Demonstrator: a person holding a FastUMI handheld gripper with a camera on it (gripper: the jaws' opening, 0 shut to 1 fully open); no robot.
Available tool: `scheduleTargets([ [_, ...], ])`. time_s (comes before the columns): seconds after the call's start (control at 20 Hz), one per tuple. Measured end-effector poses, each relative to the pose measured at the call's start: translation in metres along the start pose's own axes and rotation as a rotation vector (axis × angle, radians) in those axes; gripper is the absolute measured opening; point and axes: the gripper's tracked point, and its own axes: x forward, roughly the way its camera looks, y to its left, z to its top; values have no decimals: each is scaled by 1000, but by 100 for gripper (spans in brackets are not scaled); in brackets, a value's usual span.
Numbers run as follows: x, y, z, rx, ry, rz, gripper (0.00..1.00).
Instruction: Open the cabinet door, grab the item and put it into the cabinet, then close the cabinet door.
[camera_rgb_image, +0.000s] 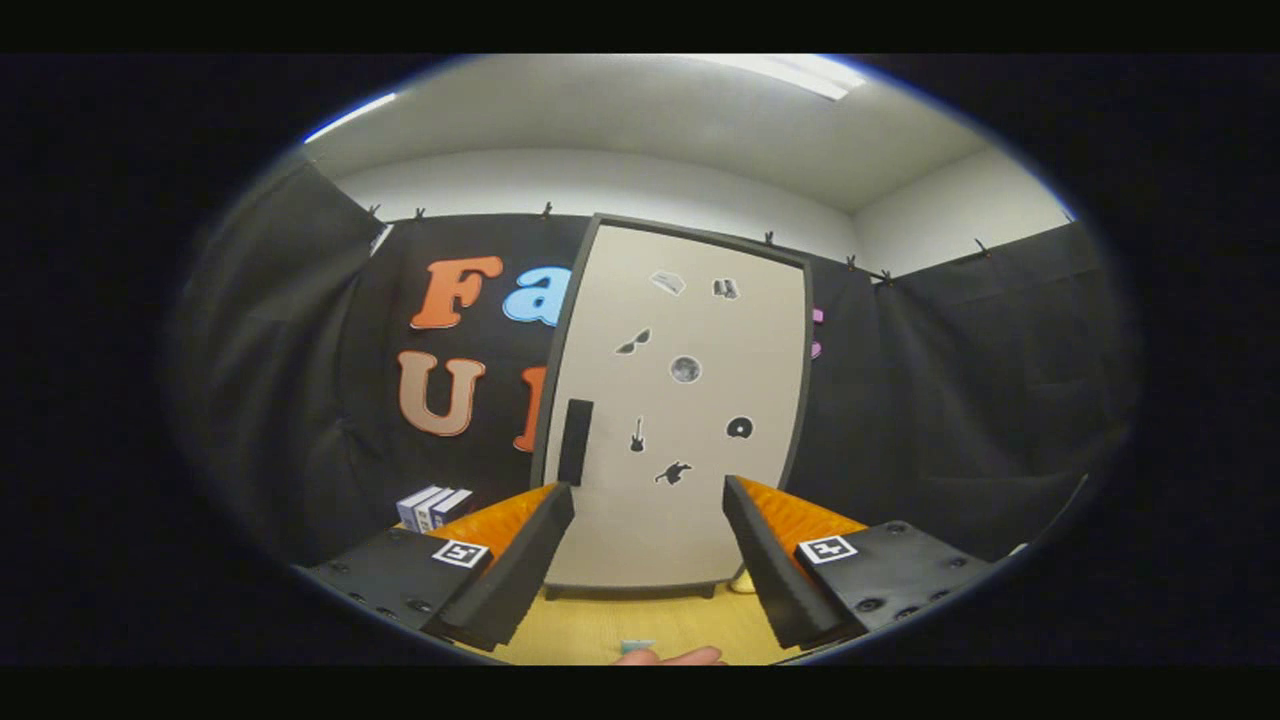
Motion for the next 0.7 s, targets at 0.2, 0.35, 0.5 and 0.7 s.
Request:
scheduleTargets([
  [0.2, 90, 27, -11, 88, 25, 23, 97],
  [0.35, 141, 39, -16, 156, -3, 52, 97],
  [0.5, 176, 47, -30, 164, 13, 63, 97],
  [0.7, 202, 63, -40, 178, 30, 95, 97],
])
